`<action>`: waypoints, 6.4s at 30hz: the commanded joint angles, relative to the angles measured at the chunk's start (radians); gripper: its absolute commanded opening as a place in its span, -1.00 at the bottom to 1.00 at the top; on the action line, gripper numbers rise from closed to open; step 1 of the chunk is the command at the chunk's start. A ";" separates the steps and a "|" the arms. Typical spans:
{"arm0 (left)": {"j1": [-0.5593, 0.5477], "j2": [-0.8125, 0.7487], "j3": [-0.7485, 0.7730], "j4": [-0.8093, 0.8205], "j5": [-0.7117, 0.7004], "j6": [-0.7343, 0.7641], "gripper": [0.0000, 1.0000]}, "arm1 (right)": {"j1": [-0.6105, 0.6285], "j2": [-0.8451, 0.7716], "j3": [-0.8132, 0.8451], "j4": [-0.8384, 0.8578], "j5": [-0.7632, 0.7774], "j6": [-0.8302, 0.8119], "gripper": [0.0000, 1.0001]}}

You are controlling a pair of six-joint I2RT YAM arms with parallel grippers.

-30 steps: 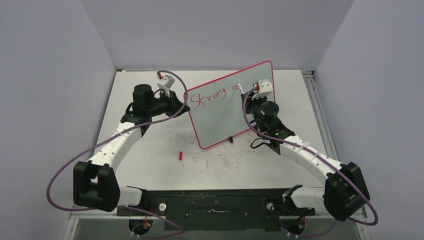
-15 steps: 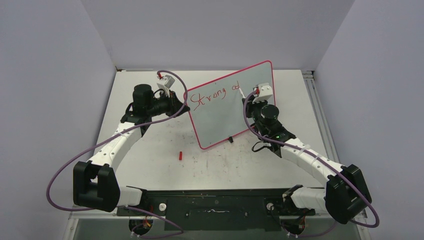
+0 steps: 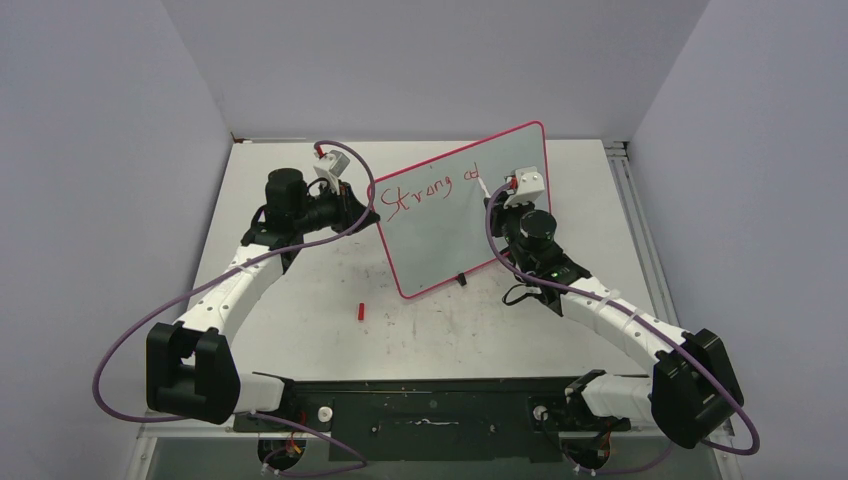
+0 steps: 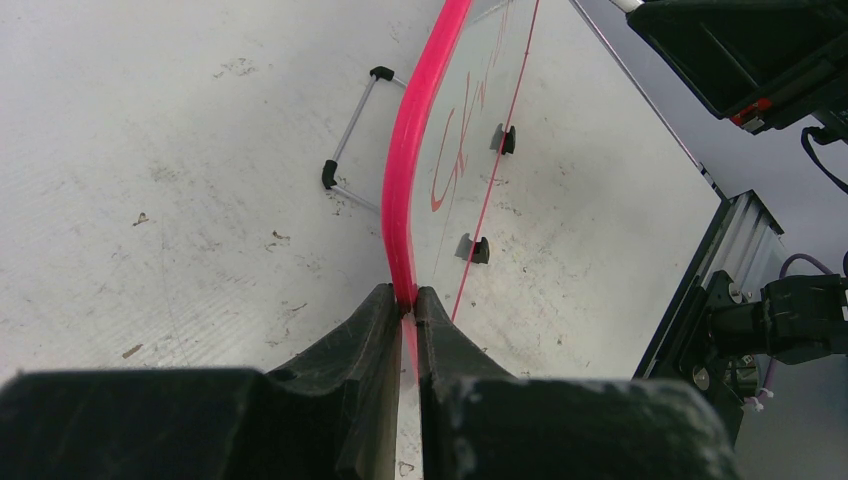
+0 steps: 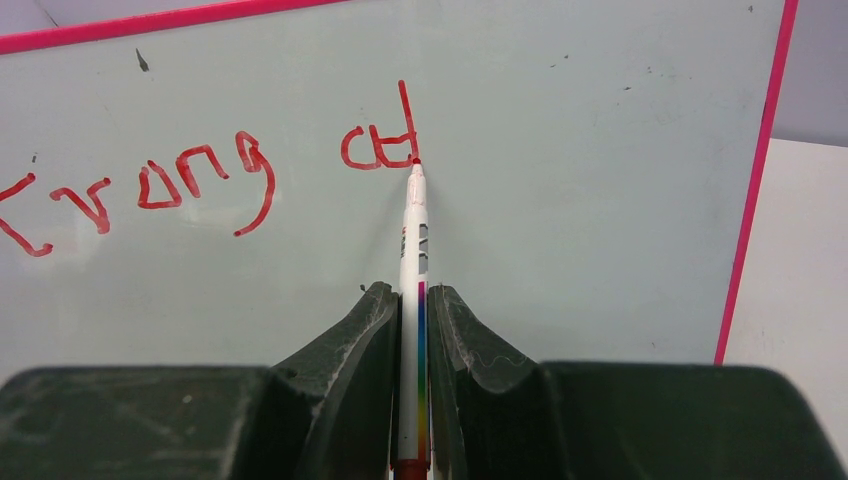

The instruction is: Write a sentence on the whiteboard

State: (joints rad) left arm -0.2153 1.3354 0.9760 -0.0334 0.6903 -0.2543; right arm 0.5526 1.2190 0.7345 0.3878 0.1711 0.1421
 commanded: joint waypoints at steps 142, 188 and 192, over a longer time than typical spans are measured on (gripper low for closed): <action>0.039 -0.019 0.079 -0.159 0.090 0.096 -1.00 | -0.144 -0.238 0.070 -0.219 -0.153 -0.011 -0.89; 0.039 -0.022 0.074 -0.158 0.086 0.098 -1.00 | -0.205 0.105 0.221 0.067 -0.315 -0.029 -0.89; 0.040 -0.020 0.075 -0.157 0.089 0.096 -1.00 | -0.204 0.114 0.224 0.065 -0.305 -0.036 -0.89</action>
State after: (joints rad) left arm -0.1867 1.3243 1.0107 -0.2016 0.7494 -0.1719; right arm 0.3420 1.3228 0.9112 0.3763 -0.1360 0.1234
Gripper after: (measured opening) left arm 0.073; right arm 0.160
